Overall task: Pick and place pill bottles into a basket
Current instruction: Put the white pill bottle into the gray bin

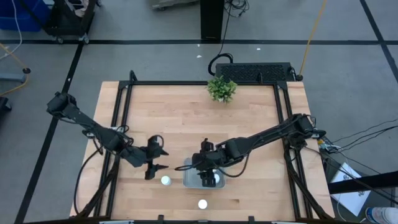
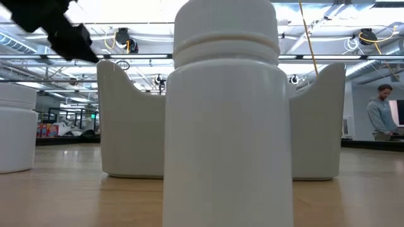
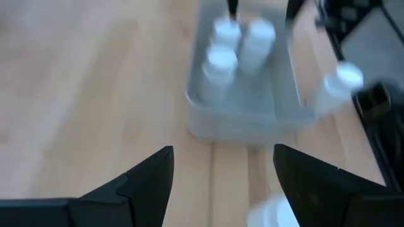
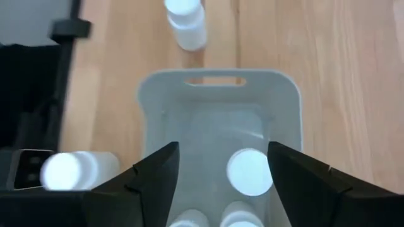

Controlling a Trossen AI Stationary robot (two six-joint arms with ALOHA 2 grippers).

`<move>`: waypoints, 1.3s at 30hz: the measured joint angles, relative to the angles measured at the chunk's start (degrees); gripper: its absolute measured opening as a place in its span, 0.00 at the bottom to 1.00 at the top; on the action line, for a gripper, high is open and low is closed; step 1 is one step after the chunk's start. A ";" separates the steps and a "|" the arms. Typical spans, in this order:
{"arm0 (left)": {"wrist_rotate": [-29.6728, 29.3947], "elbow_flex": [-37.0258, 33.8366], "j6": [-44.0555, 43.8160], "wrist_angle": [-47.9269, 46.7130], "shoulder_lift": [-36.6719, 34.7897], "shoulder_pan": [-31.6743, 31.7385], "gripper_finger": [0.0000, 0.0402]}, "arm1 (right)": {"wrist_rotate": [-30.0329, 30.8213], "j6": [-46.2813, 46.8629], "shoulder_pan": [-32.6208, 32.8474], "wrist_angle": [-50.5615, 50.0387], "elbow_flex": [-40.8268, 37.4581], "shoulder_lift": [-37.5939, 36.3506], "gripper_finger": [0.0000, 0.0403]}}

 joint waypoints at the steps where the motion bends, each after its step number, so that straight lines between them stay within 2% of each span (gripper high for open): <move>1: 1.48 -0.06 -0.32 -0.10 0.80 -0.19 0.68 | 0.08 -0.06 0.32 0.11 0.00 -0.66 0.58; 6: 5.00 -0.04 -2.89 0.21 4.97 -2.92 0.68 | 6.10 -1.34 2.26 0.35 0.01 -3.64 0.58; 11: 5.20 -0.04 -5.30 2.78 7.55 -7.47 0.68 | 12.85 -2.67 4.08 0.33 0.02 -5.06 0.58; 14: 4.13 -0.03 -5.84 5.82 8.22 -9.77 0.68 | 14.48 -2.78 4.24 0.20 0.02 -5.15 0.57; 21: -0.52 0.03 -6.17 5.30 11.42 -11.19 0.68 | 14.84 -2.39 4.03 -0.09 0.02 -5.13 0.58; 28: 1.06 0.03 -6.88 7.74 17.26 -11.25 0.68 | 14.82 -2.36 4.01 -0.10 0.02 -5.13 0.56; 39: 0.64 0.01 -8.50 7.89 19.79 -11.23 0.68 | 14.84 -2.34 4.01 -0.07 0.02 -5.11 0.56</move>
